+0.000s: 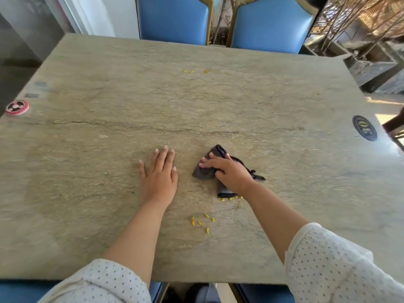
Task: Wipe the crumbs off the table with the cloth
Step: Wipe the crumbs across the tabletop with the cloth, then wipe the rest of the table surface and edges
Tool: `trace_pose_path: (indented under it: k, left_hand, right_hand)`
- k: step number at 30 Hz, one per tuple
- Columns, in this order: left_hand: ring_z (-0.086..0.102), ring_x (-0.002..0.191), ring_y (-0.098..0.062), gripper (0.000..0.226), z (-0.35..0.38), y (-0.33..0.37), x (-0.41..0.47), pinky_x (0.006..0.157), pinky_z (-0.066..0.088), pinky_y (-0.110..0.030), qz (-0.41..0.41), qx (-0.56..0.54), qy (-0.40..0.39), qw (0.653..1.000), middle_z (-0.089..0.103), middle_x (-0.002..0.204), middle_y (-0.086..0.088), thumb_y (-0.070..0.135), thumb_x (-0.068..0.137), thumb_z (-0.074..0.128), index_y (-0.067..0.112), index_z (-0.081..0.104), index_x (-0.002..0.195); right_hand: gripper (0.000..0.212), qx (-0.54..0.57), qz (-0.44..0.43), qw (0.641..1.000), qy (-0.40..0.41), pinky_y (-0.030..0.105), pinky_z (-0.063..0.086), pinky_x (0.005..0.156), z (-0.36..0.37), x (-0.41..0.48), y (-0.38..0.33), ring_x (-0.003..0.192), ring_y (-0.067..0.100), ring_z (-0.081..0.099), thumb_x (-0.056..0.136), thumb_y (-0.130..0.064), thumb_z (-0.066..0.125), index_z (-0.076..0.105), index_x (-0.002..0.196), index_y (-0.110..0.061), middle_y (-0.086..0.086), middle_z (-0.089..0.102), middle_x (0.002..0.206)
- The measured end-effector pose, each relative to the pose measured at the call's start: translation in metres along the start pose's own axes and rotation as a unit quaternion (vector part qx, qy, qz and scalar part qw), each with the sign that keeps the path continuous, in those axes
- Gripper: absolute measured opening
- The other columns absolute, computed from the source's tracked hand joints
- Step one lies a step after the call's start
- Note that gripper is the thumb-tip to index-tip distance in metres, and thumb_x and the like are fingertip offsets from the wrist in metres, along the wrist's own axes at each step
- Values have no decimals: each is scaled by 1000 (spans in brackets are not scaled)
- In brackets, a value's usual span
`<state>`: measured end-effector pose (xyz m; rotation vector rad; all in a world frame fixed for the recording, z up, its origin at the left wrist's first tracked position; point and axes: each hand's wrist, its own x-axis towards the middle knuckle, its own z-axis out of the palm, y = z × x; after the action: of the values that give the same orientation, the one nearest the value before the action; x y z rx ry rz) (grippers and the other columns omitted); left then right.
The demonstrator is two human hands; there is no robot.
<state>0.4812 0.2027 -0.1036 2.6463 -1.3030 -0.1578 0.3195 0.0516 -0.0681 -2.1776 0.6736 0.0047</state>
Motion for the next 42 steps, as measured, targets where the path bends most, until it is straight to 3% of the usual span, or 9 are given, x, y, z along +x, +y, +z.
trace_pose_path:
  k: [5, 8, 12, 18, 21, 28, 37, 39, 42]
  left_hand:
    - [28, 142, -23, 41, -7, 10, 16, 118, 18, -43, -10, -170, 52, 984, 40, 149, -2, 15, 94, 50, 18, 52, 135]
    - [49, 125, -22, 30, -15, 34, 29, 104, 28, -19, 0, -332, 33, 943, 57, 130, -6, 10, 90, 58, 10, 64, 119]
    - [58, 108, -9, 37, -28, 75, 34, 99, 41, -28, -68, -595, -114, 792, 63, 115, 7, 43, 86, 63, 19, 60, 114]
    - [56, 93, -20, 14, -46, 89, 38, 78, 43, -32, -120, -758, -114, 631, 62, 97, -10, 18, 88, 66, 16, 59, 99]
    - [59, 98, -21, 19, -63, 73, 49, 81, 47, -40, -148, -731, -54, 664, 60, 104, -11, 20, 89, 65, 17, 54, 105]
    - [59, 93, -17, 30, -77, 25, 71, 84, 44, -30, -126, -398, 40, 908, 63, 100, 2, 31, 89, 64, 18, 58, 116]
    - [54, 94, -10, 29, -80, 10, 64, 81, 38, -20, -86, -416, 125, 897, 56, 103, 11, 18, 93, 56, 27, 57, 121]
    - [55, 105, -10, 27, -77, 7, 64, 92, 39, -21, -52, -405, 135, 903, 59, 111, 10, 14, 92, 55, 26, 60, 116]
    - [56, 111, -17, 24, -58, 4, 65, 95, 38, -21, -40, -324, 77, 942, 60, 119, -2, 11, 90, 58, 24, 67, 109]
  right_hand:
    - [46, 174, 90, 972, 132, 24, 43, 87, -33, -8, -29, 108, 11, 55, 88, -2, 43, 60, 121, -29, -6, 62, 121]
    - [34, 409, 118, 885, 187, 38, 50, 83, -42, -7, -37, 93, 22, 62, 87, 2, 44, 63, 103, -21, 6, 66, 102]
    - [18, 601, 102, 770, 191, 38, 52, 72, -49, -8, -44, 81, 26, 60, 89, 3, 42, 56, 90, -9, 15, 61, 87]
    - [17, 715, 103, 664, 190, 43, 52, 83, -50, -4, -50, 90, 32, 62, 91, -2, 45, 57, 103, -3, 22, 61, 101]
    - [15, 721, 125, 650, 203, 37, 56, 70, -45, 4, -57, 82, 29, 67, 93, -4, 47, 62, 98, -5, 18, 67, 92]
    - [17, 625, 252, 715, 188, 32, 50, 63, -5, 34, -63, 64, 20, 58, 93, 3, 48, 60, 95, -9, 11, 62, 82]
    - [26, 752, 153, 636, 85, 36, 53, 78, 4, 51, -81, 90, 24, 62, 96, 3, 30, 52, 109, 0, 17, 62, 99]
    - [27, 728, 161, 661, 86, 42, 52, 83, 6, 53, -77, 91, 25, 62, 96, 4, 31, 52, 112, 0, 18, 62, 102]
    - [26, 569, 227, 775, 151, 49, 47, 96, 10, 51, -60, 95, 28, 59, 92, 8, 36, 53, 109, -4, 18, 59, 104]
